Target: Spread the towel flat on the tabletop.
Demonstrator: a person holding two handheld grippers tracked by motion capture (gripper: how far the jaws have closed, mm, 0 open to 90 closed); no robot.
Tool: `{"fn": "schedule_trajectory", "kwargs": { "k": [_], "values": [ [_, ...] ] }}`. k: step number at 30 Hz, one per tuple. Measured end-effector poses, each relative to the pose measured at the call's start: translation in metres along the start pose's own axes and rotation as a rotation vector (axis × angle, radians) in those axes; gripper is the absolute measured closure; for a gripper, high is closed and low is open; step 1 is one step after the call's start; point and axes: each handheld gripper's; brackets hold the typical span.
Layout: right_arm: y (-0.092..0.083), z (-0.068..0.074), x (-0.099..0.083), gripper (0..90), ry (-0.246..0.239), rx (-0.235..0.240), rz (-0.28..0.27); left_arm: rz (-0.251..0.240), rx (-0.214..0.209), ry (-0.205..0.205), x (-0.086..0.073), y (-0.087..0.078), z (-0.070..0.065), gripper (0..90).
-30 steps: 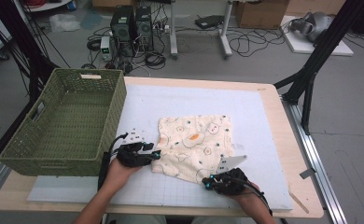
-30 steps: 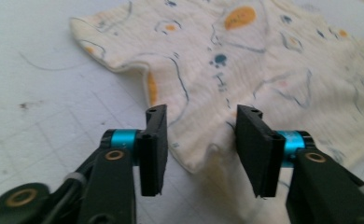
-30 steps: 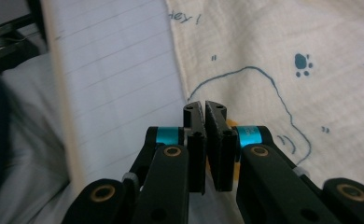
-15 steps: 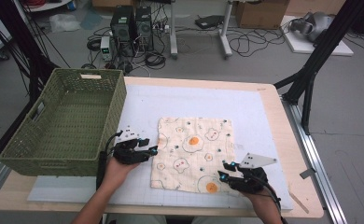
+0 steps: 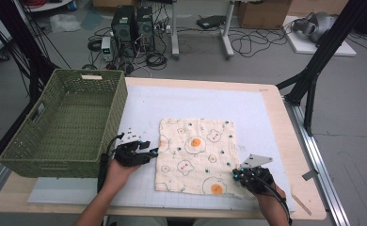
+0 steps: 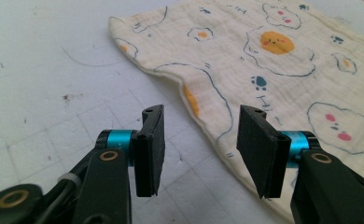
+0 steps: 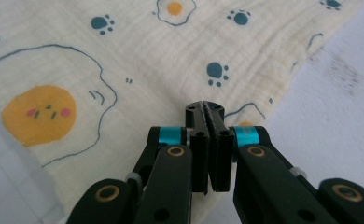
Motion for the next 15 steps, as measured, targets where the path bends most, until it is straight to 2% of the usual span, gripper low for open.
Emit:
{"fn": "schedule_trajectory", "kwargs": {
  "k": [2, 3, 5, 8, 10, 13, 15],
  "values": [
    [-0.002, 0.001, -0.002, 88.7, 0.004, -0.012, 0.001, -0.005, 0.0, -0.003, 0.0, 0.0, 0.0, 51.6],
    [-0.003, 0.001, -0.003, 84.3, 0.012, 0.0, -0.019, -0.008, 0.003, -0.004, 0.0, 0.001, 0.0, 51.4],
    [-0.005, -0.001, -0.005, 75.3, 0.048, 0.027, -0.092, -0.011, 0.006, -0.01, 0.0, 0.001, 0.001, 51.3],
    [-0.01, -0.006, -0.004, 61.9, 0.103, 0.022, -0.201, -0.022, 0.01, -0.022, 0.002, 0.004, 0.003, 51.2],
    [-0.012, -0.007, -0.004, 57.9, 0.137, 0.019, -0.245, -0.03, 0.015, -0.026, 0.007, 0.006, 0.004, 51.1],
    [-0.012, -0.008, -0.005, 55.3, 0.138, 0.005, -0.255, -0.063, 0.025, -0.035, 0.016, 0.009, 0.004, 50.9],
    [-0.011, -0.009, -0.005, 54.5, 0.148, 0.007, -0.255, -0.082, 0.049, -0.04, 0.025, 0.015, 0.006, 50.7]
  ]
}}
Point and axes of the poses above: each handheld gripper's, and its own axes: y roughly forward along the jaws, x roughly out of its top, z roughly to its left, and after that the axes turned 9 degrees about -y, right-handed
